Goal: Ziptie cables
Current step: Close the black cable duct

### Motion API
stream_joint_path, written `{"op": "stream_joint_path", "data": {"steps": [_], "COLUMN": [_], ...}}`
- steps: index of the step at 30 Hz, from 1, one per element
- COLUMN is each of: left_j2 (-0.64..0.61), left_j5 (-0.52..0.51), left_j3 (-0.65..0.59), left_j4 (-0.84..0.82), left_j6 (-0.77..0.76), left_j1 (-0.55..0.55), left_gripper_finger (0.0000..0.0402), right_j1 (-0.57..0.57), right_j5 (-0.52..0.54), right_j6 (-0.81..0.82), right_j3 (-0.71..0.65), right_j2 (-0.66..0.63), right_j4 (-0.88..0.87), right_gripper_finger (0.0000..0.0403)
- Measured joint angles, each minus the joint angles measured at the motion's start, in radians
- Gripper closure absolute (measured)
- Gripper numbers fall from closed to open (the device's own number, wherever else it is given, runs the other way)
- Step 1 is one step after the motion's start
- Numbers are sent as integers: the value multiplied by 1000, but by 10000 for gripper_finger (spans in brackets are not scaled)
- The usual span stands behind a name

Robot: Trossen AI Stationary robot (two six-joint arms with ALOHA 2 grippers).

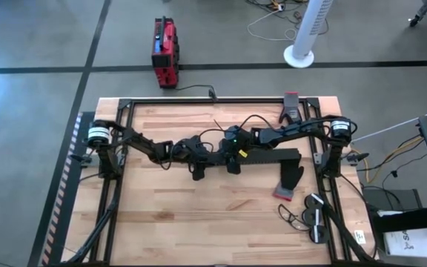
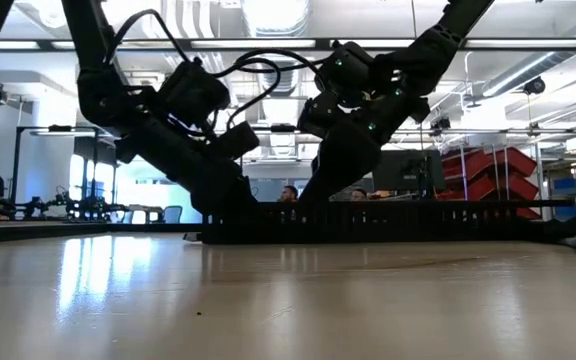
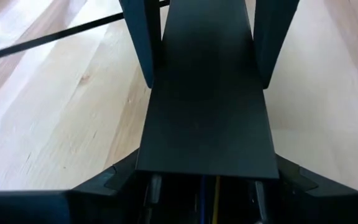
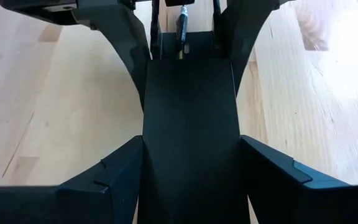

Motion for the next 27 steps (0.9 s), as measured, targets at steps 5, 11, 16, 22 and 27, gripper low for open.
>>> {"op": "stream_joint_path", "data": {"steps": [5, 11, 16, 22, 27], "left_j2": [-63, -203, -226, -181, -128], "left_j5": [9, 27, 17, 2, -3], "left_j3": [-27, -113, -211, -261, -264], "left_j4": [-56, -113, -39, 50, 61], "left_j6": [1, -56, -100, -108, -104], "left_j1": [0, -2, -2, -2, -2], "left_gripper_finger": [171, 131, 123, 138, 147], "right_j1": [-2, -10, -11, -12, -14], "right_j5": [3, 0, 2, 2, -2], "right_j6": [-20, -33, -29, -26, -28], "right_j3": [-3, -7, -9, -10, -10], "right_j2": [1, 1, 1, 1, 0], "right_j4": [24, 14, 5, -5, -7], "right_gripper_finger": [187, 187, 186, 187, 185]}}
